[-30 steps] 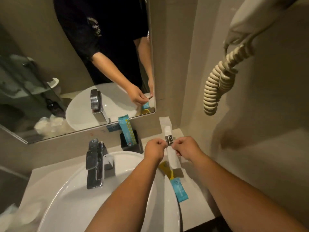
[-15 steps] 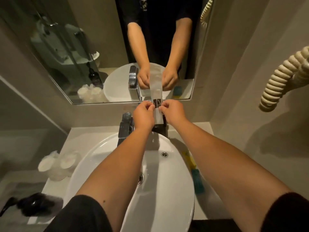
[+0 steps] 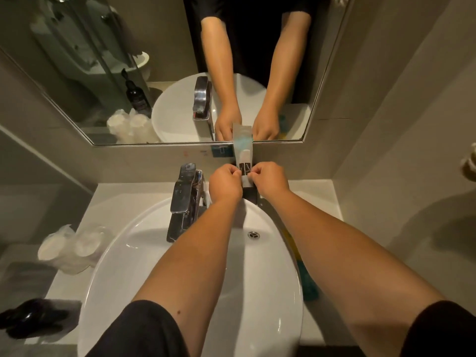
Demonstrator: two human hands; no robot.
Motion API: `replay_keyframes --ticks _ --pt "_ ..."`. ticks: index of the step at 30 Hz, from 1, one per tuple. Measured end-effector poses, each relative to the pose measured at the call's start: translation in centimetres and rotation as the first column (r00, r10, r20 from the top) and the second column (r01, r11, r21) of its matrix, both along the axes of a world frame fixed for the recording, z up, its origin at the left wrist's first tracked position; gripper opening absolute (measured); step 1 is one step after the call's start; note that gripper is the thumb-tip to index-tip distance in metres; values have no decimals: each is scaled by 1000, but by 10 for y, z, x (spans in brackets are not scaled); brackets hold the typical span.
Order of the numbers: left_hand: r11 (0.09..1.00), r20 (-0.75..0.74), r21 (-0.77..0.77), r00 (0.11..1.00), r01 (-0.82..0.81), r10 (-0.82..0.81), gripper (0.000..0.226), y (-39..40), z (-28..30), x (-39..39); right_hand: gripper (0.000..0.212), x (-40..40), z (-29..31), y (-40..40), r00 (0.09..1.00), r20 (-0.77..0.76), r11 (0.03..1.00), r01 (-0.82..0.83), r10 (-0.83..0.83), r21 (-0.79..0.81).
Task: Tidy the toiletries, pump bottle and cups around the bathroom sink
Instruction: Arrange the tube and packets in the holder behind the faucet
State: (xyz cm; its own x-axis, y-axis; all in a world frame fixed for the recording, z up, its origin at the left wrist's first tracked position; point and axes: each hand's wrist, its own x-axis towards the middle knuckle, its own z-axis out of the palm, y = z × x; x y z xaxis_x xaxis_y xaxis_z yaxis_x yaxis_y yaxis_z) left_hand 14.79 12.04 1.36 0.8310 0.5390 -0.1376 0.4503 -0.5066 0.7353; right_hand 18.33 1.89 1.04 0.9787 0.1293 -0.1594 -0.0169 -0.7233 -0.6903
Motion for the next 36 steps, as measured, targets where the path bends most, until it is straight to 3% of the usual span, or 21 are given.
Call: replay_keyframes --ticks 4,10,18,30,36 --pt "998 -86 53 996 43 -38 20 3 -10 7 28 7 -9 7 998 -61 996 10 -15 -86" --pt "998 -125 41 992 36 -31 22 5 -26 12 19 15 -21 11 984 -162 993 64 -80 -101" --pt "998 -178 60 984 31 -20 22 8 -32 15 17 11 -22 13 993 -120 985 1 -22 -170" --pt "998 -79 54 997 -16 21 17 8 -13 5 15 -1 8 -10 999 -34 994 -26 23 -108" --pt "983 -98 167 993 78 -62 19 5 -5 -11 22 -10 22 -26 999 21 993 -23 26 -118"
